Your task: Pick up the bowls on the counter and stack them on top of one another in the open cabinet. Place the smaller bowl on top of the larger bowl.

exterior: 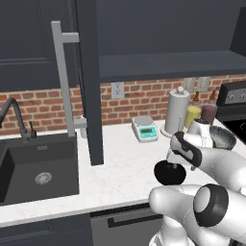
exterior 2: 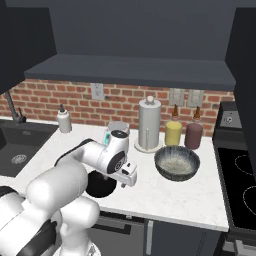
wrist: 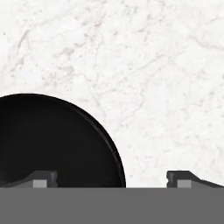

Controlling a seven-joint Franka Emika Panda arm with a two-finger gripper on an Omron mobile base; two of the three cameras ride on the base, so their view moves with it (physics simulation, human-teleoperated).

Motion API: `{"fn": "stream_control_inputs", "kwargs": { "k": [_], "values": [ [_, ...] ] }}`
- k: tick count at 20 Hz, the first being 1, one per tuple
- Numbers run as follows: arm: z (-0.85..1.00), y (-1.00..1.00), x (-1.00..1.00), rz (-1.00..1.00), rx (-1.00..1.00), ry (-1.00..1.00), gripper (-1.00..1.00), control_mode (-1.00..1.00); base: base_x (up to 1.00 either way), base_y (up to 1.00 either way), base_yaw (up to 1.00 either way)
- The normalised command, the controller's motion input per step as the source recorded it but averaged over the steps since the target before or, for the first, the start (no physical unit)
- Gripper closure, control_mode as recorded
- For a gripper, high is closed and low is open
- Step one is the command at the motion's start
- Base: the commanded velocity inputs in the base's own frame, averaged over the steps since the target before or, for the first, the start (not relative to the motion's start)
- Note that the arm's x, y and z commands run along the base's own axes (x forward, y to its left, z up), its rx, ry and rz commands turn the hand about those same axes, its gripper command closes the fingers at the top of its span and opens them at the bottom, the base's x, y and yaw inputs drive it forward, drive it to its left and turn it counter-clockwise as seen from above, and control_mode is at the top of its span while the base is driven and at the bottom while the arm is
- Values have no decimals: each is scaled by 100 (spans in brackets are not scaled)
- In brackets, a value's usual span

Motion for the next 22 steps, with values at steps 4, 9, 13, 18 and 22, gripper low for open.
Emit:
{"fn": "stream_control_inputs", "kwargs": {
  "k": [4,9,13,18,22],
  "values": [
    [-38,0,2,0,1,0,-100,-100,0,0,0],
    [-35,0,3,0,1,0,-100,-100,0,0,0],
    [-30,0,2,0,2,0,-100,-100,0,0,0],
    [-2,0,1,0,1,0,100,-100,0,0,0],
    [0,0,0,0,0,0,100,-100,0,0,0]
  ]
}}
